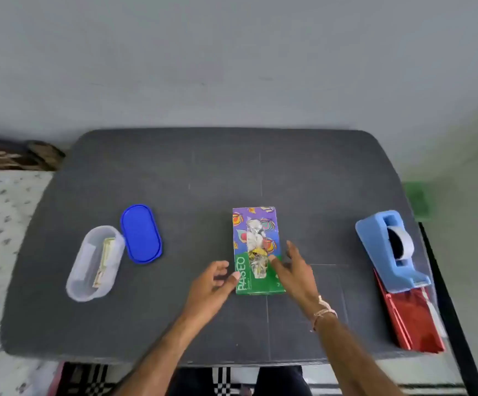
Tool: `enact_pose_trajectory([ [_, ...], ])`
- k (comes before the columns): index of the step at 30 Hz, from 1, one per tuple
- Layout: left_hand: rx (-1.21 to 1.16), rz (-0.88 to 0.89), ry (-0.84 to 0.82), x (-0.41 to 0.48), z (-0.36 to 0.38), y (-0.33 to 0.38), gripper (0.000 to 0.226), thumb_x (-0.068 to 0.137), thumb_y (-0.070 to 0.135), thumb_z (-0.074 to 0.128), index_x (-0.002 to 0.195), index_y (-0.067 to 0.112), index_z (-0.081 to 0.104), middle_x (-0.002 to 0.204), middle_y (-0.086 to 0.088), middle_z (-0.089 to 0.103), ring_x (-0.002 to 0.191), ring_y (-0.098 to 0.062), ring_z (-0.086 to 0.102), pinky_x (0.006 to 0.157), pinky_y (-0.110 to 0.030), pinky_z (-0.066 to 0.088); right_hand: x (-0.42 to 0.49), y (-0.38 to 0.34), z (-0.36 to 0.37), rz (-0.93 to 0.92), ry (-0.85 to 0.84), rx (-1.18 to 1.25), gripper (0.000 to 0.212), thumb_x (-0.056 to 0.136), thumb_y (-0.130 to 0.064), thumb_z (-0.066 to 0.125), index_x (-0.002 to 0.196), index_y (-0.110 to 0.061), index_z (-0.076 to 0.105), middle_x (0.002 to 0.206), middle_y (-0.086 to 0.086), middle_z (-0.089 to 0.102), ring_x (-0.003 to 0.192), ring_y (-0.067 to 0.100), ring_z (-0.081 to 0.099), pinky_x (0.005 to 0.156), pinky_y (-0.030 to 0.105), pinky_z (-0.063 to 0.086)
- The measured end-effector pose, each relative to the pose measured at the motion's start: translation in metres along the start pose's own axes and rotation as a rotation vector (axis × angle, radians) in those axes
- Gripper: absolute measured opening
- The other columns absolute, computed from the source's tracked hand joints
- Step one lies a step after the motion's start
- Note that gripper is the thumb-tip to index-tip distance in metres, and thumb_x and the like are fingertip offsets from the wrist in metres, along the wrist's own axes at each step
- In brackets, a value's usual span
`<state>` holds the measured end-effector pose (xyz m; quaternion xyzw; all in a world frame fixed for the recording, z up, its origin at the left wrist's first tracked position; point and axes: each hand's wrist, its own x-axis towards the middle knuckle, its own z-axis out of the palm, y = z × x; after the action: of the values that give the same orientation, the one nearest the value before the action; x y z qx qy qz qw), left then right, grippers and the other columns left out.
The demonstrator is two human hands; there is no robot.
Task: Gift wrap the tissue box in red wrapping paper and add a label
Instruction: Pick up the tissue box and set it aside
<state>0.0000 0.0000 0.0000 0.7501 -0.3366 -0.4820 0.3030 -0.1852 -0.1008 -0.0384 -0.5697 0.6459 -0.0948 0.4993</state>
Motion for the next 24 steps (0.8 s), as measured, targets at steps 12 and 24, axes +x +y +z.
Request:
enact_pose_trajectory([
  [12,-0.237,0.133,0.124,0.093,-0.022,-0.049,0.034,0.097,0.045,0.061,0.127,0.029,0.069,0.118,0.005,0.075,0.111,-0.02,0.071,0.096,-0.054,0.055,0.014,-0.024,0.085,-0.115,0.075,0.601,0.035,0.104,-0.022,0.057,0.139,-0.026,0.058,0.13,-0.006,0.07,0.119,0.016,0.068,0.104,0.05,0.053],
  [24,-0.441,0.268,0.169,0.112,-0.051,-0.062,0.023,0.094,0.034,0.066,0.112,0.02,0.071,0.109,-0.001,0.078,0.102,-0.019,0.075,0.084,-0.037,0.055,0.042,-0.038,0.092,-0.34,-0.099,0.675,0.024,0.102,-0.018,0.06,0.126,-0.022,0.061,0.104,0.009,0.079,0.077,0.01,0.072,0.062,0.015,0.052],
])
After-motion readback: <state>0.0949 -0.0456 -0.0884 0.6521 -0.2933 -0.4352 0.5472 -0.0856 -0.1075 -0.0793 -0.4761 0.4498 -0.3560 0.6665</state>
